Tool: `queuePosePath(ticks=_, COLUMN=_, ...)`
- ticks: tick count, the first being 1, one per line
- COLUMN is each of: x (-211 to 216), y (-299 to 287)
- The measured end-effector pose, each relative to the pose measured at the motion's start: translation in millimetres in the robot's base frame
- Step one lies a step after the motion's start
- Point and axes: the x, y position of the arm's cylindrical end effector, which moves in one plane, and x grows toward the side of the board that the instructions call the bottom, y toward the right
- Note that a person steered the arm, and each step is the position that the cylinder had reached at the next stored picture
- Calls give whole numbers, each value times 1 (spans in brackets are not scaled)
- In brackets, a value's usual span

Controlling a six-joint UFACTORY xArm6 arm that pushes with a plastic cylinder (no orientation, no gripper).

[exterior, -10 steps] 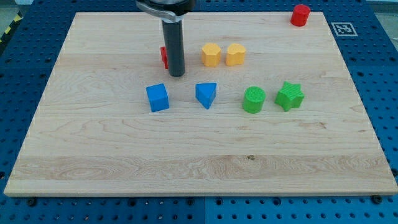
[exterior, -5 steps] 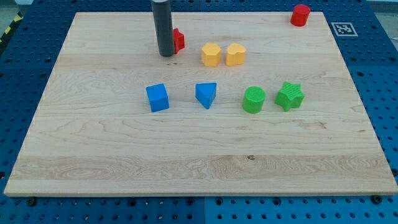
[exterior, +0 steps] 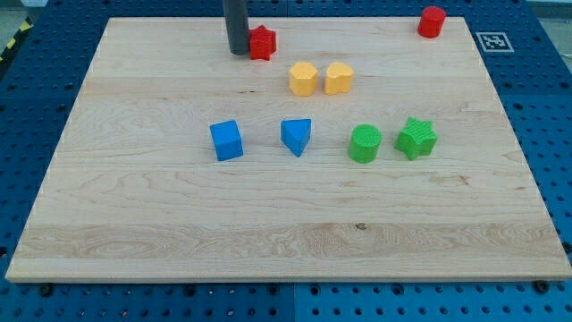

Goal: Move the red star towards top right

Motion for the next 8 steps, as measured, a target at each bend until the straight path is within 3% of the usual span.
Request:
queuePosePath(ticks=3, x=0, y=95)
queuePosePath(ticks=8, x=-43, y=107)
